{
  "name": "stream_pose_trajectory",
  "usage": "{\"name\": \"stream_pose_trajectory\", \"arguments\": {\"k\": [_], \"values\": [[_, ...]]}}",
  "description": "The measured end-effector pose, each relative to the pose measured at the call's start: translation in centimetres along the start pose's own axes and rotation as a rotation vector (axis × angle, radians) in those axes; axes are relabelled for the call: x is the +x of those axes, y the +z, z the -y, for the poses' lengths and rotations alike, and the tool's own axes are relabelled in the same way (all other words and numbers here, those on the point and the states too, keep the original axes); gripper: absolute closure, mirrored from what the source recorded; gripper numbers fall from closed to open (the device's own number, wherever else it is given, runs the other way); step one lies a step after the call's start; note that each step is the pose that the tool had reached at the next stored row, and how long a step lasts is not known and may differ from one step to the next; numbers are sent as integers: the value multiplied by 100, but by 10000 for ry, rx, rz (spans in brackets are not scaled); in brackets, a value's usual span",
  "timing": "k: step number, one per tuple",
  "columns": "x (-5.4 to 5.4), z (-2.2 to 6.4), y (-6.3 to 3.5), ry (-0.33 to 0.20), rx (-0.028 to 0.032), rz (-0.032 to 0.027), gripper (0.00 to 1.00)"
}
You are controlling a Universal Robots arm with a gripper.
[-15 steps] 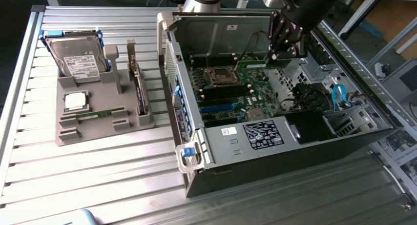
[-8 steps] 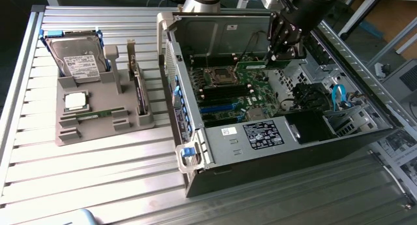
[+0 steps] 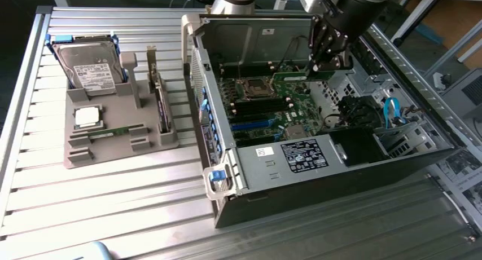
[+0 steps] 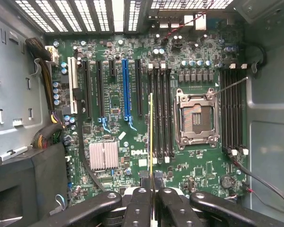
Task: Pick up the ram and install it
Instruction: 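Insert the ram into the slot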
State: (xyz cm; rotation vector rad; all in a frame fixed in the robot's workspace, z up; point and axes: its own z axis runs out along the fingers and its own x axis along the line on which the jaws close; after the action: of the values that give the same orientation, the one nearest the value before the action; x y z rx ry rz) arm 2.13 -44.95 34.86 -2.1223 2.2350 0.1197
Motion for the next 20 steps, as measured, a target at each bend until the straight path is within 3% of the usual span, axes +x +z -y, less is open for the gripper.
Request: {"name": "stream_pose_trajectory", "arguments": {"k": [20], "values": [[9,2,94,0,0,0,88]]}}
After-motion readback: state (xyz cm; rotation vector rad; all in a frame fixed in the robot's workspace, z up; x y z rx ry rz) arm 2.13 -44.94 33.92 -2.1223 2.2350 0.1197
